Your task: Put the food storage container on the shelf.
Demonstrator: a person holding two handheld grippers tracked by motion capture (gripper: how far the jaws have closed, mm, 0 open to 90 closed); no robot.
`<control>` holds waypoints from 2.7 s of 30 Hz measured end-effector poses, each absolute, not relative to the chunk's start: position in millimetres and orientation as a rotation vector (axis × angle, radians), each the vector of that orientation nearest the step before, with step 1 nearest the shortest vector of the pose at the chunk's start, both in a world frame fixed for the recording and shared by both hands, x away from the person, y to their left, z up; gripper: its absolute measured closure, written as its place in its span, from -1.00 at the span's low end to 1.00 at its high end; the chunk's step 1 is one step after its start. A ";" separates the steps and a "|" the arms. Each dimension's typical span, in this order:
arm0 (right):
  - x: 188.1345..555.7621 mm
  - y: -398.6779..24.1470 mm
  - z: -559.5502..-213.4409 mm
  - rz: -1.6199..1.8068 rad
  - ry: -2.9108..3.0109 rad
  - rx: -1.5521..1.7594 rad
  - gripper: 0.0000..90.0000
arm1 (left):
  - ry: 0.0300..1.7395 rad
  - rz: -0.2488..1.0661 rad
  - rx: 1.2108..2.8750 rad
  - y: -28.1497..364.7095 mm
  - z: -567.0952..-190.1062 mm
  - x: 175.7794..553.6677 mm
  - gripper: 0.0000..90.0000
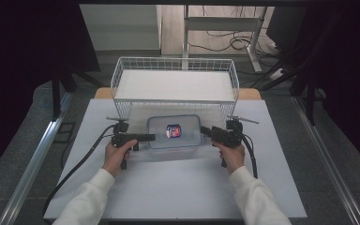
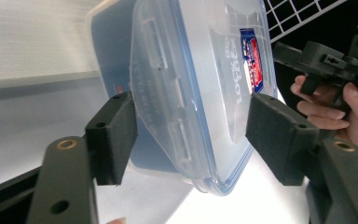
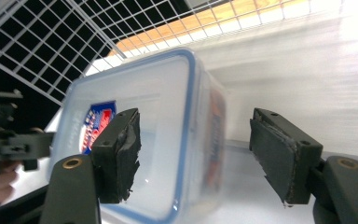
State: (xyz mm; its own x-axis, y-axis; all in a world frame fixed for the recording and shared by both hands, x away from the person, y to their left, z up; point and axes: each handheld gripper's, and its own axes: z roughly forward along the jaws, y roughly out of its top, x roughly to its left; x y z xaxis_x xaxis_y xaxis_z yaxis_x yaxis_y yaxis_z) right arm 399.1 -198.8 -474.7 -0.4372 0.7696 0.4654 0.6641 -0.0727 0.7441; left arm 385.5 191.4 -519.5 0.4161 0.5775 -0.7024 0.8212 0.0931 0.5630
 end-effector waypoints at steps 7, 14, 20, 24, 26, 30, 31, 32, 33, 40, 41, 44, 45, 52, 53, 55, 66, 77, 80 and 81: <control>391.5 -196.8 -472.0 1.576 2.082 1.561 -0.24 | 1.300 -0.274 1.513 196.5 -519.2 392.6 -0.58; 380.9 -191.5 -469.1 1.549 2.131 1.491 -0.24 | 1.291 -0.241 1.566 202.6 -512.0 378.9 -0.72; 353.2 -182.6 -464.6 1.418 2.229 1.290 -0.09 | 1.247 -0.205 1.608 215.1 -499.5 345.9 -0.72; 329.8 -166.0 -463.6 1.333 2.341 1.094 0.14 | 1.211 -0.166 1.669 216.8 -495.7 322.6 -0.70; 319.1 -155.5 -465.4 1.273 2.391 0.996 0.29 | 1.191 -0.135 1.717 215.9 -494.1 311.2 -0.70; 309.6 -142.1 -470.0 1.217 2.473 0.899 0.60 | 1.162 -0.128 1.734 214.9 -493.0 296.0 -0.68; 308.7 -137.8 -471.8 1.202 2.503 0.874 0.68 | 1.153 -0.123 1.741 215.0 -492.7 291.8 -0.67; 308.5 -130.0 -475.8 1.173 2.539 0.840 0.86 | 1.146 -0.109 1.752 215.3 -492.3 284.4 -0.65; 309.1 -126.3 -478.1 1.166 2.553 0.829 0.92 | 1.140 -0.106 1.757 215.9 -492.3 281.3 -0.65; 316.1 -103.3 -494.6 1.044 2.597 0.761 0.98 | 1.129 -0.037 1.853 215.1 -495.4 266.3 -0.64; 317.9 -99.6 -497.6 1.030 2.598 0.762 0.98 | 1.126 -0.038 1.866 213.9 -496.4 265.3 -0.65; 325.4 -90.4 -506.6 0.973 2.595 0.750 0.98 | 1.119 -0.062 1.877 210.7 -498.6 264.5 -0.65; 328.1 -87.6 -509.3 0.964 2.592 0.749 0.98 | 1.120 -0.075 1.876 209.8 -499.1 264.6 -0.65; 343.1 -73.3 -518.4 0.903 2.545 0.757 0.98 | 1.114 -0.104 1.883 207.9 -498.4 261.9 -0.65; 347.8 -70.8 -519.0 0.901 2.548 0.778 0.98 | 1.117 -0.102 1.879 209.0 -497.5 261.7 -0.65; 348.7 -69.4 -519.5 0.897 2.546 0.778 0.98 | 1.116 -0.101 1.880 209.3 -497.3 261.4 -0.65; 368.7 -66.9 -504.8 0.949 2.449 0.839 0.98 | 1.121 -0.090 1.889 209.5 -498.2 262.1 -0.65; 404.7 -55.5 -507.7 1.002 2.430 0.919 0.98 | 1.124 -0.087 1.902 209.8 -500.0 265.0 -0.65; 410.1 -52.5 -507.7 0.999 2.424 0.924 0.98 | 1.123 -0.089 1.901 210.0 -500.5 266.9 -0.65; 414.1 -49.0 -507.5 0.993 2.421 0.930 0.98 | 1.127 -0.090 1.905 210.0 -501.6 268.0 -0.65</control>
State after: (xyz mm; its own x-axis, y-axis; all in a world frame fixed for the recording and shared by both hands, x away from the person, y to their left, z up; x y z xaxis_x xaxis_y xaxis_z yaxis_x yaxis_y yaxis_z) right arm 414.1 -49.0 -507.5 -0.7172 0.6923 -0.0795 0.4372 0.5359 0.7222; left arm 268.0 210.0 -501.6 0.5829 0.6678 -0.4628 0.7330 -0.1863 0.6542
